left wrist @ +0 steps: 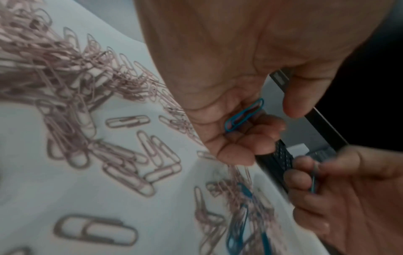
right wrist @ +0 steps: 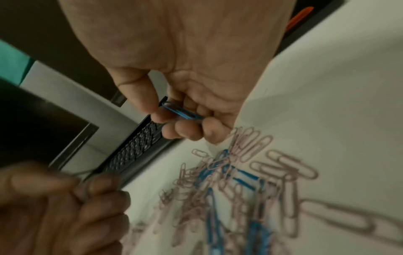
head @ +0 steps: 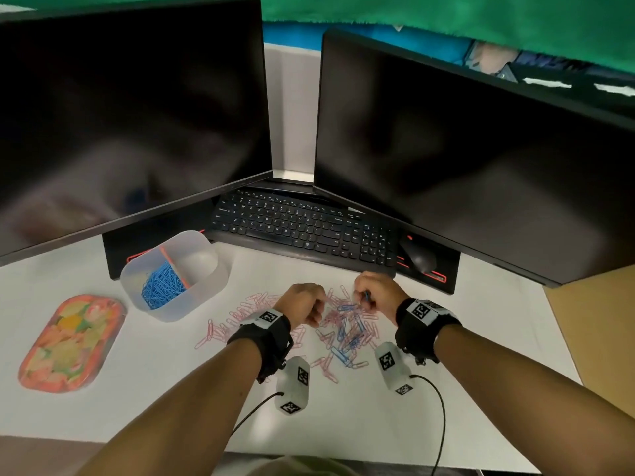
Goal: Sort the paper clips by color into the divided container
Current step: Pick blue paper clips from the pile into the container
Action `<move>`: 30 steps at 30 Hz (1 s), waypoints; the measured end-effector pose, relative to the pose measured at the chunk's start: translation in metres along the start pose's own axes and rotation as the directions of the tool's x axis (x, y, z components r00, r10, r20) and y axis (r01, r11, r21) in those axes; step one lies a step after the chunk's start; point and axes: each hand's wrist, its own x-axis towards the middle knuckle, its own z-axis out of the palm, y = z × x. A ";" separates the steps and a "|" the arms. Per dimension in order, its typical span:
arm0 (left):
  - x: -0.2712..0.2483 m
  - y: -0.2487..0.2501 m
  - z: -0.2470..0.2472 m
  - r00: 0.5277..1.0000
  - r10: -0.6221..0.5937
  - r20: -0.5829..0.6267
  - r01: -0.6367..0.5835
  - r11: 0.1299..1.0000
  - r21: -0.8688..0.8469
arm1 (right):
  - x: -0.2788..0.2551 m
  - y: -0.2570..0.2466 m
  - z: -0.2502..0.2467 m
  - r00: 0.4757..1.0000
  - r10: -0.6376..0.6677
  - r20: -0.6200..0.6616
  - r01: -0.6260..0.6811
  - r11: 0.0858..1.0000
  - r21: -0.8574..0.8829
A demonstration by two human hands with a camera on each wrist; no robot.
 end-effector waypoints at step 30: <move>-0.004 -0.036 0.003 0.934 0.306 0.184 -0.328 0.529 0.783 | -0.036 0.040 0.009 0.973 -0.170 0.154 0.227 0.800 -0.556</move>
